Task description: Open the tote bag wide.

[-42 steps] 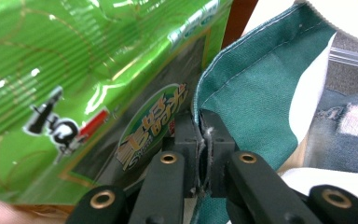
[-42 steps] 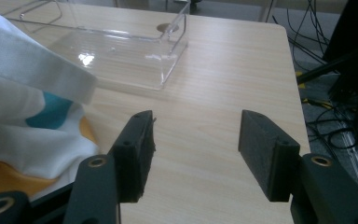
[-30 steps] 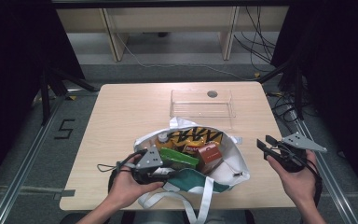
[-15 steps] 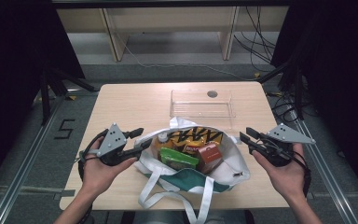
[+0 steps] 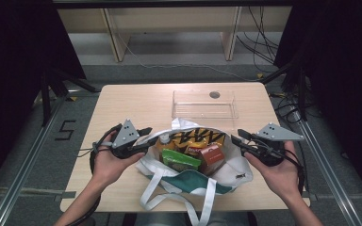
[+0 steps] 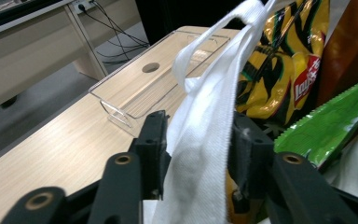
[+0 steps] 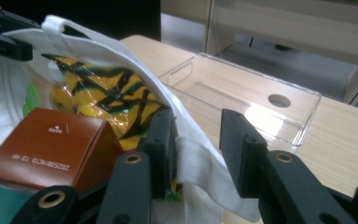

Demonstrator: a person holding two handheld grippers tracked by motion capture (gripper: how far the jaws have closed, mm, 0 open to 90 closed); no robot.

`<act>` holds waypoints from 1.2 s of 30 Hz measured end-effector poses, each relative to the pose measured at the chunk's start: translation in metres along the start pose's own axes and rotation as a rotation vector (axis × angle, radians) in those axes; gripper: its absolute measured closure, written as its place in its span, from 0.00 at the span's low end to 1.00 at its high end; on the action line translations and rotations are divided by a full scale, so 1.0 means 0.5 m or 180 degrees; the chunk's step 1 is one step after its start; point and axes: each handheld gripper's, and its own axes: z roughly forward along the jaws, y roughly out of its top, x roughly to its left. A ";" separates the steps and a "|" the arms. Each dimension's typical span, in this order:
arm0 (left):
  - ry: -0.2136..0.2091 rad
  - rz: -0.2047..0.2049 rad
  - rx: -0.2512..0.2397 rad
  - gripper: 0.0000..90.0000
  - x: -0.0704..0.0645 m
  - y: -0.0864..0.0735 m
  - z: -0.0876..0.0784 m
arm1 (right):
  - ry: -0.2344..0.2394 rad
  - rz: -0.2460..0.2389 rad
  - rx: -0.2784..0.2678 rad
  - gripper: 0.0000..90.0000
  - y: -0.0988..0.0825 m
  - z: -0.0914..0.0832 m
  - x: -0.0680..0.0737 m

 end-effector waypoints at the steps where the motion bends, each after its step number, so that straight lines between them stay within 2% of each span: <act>1: -0.0037 0.0011 0.0017 0.74 0.001 -0.001 0.004 | 0.0016 -0.0077 0.0046 0.75 -0.001 0.003 -0.004; 3: -0.0053 0.0025 0.0025 0.80 0.004 -0.002 0.008 | 0.0022 -0.0126 0.0092 0.81 -0.004 0.010 -0.005; 4: -0.0057 0.0013 0.0027 0.86 0.006 -0.002 0.010 | 0.0064 -0.0049 0.0155 0.88 -0.006 0.013 -0.002; 5: -0.0059 0.0004 0.0022 0.86 0.007 -0.001 0.012 | 0.0064 -0.0049 0.0155 0.88 -0.006 0.013 -0.002; 6: -0.0065 0.0007 0.0029 0.90 0.008 0.000 0.013 | 0.0084 -0.0088 0.0177 0.91 -0.005 0.016 -0.003; 8: -0.0087 0.0030 0.0045 0.94 0.007 0.004 0.016 | 0.0086 -0.0065 0.0202 0.92 -0.002 0.017 0.002; 11: -0.0053 0.0013 0.0054 0.95 0.009 0.009 0.018 | 0.0058 -0.0042 0.0204 0.93 0.002 0.018 0.006; 12: -0.0036 -0.0010 0.0049 0.96 0.012 0.011 0.018 | 0.0029 -0.0129 0.0210 0.93 0.005 0.017 0.000; 14: -0.0037 -0.0076 0.0039 0.96 0.017 0.013 0.019 | 0.0021 -0.0018 0.0206 0.93 0.007 0.018 0.001; 15: -0.0040 -0.0106 0.0027 0.96 0.020 0.014 0.020 | -0.0002 -0.0086 0.0087 0.93 0.008 0.023 -0.004; 16: -0.0039 -0.0140 0.0014 0.96 0.022 0.015 0.021 | 0.0022 -0.0007 0.0172 0.94 0.011 0.018 -0.003; 18: -0.0039 -0.0188 0.0004 0.96 0.027 0.018 0.021 | 0.0015 -0.0041 0.0090 0.94 0.016 0.020 -0.009; 19: -0.0040 -0.0217 -0.0011 0.96 0.030 0.020 0.023 | -0.0002 0.0026 0.0086 0.94 0.017 0.020 -0.007; 20: -0.0036 -0.0239 -0.0017 0.96 0.033 0.021 0.024 | 0.0004 -0.0031 0.0028 0.94 0.020 0.023 -0.011; 21: -0.0031 -0.0254 -0.0013 0.96 0.035 0.023 0.026 | -0.0024 0.0021 0.0005 0.94 0.021 0.024 -0.011; 22: -0.0038 -0.0273 -0.0025 0.96 0.037 0.023 0.028 | -0.0018 -0.0022 0.0027 0.94 0.024 0.024 -0.015; 23: -0.0031 -0.0308 -0.0031 0.96 0.038 0.023 0.030 | -0.0012 0.0050 -0.0001 0.94 0.024 0.027 -0.014; 24: -0.0029 -0.0330 -0.0035 0.96 0.041 0.023 0.033 | -0.0001 0.0014 0.0036 0.94 0.026 0.027 -0.018; 25: -0.0022 -0.0368 -0.0044 0.96 0.044 0.022 0.036 | 0.0031 0.0064 0.0024 0.94 0.026 0.031 -0.018; 26: -0.0021 -0.0376 -0.0054 0.96 0.045 0.021 0.038 | -0.0058 0.0099 0.0001 0.94 0.026 0.032 -0.017; 27: -0.0015 -0.0402 -0.0050 0.96 0.046 0.020 0.040 | -0.0029 0.0079 0.0042 0.94 0.027 0.032 -0.020; 28: -0.0028 -0.0403 -0.0056 0.96 0.048 0.019 0.042 | -0.0021 0.0056 0.0012 0.94 0.027 0.036 -0.023; 29: -0.0006 -0.0401 -0.0048 0.96 0.047 0.020 0.043 | -0.0017 0.0091 0.0026 0.94 0.026 0.037 -0.023; 30: 0.0000 -0.0399 -0.0052 0.96 0.047 0.020 0.044 | -0.0051 0.0013 0.0022 0.94 0.027 0.038 -0.027; 31: 0.0000 -0.0394 -0.0045 0.96 0.048 0.020 0.045 | -0.0047 0.0177 0.0012 0.94 0.026 0.041 -0.020; 32: -0.0008 -0.0403 -0.0057 0.96 0.049 0.020 0.047 | -0.0079 0.0060 -0.0038 0.94 0.028 0.044 -0.025; 33: 0.0012 -0.0414 -0.0035 0.96 0.050 0.020 0.048 | -0.0047 0.0058 0.0027 0.94 0.029 0.042 -0.025; 34: 0.0005 -0.0427 -0.0038 0.96 0.052 0.020 0.051 | -0.0009 0.0121 0.0075 0.94 0.031 0.043 -0.024; 36: 0.0011 -0.0447 -0.0039 0.96 0.055 0.019 0.056 | -0.0058 0.0063 0.0054 0.94 0.031 0.048 -0.029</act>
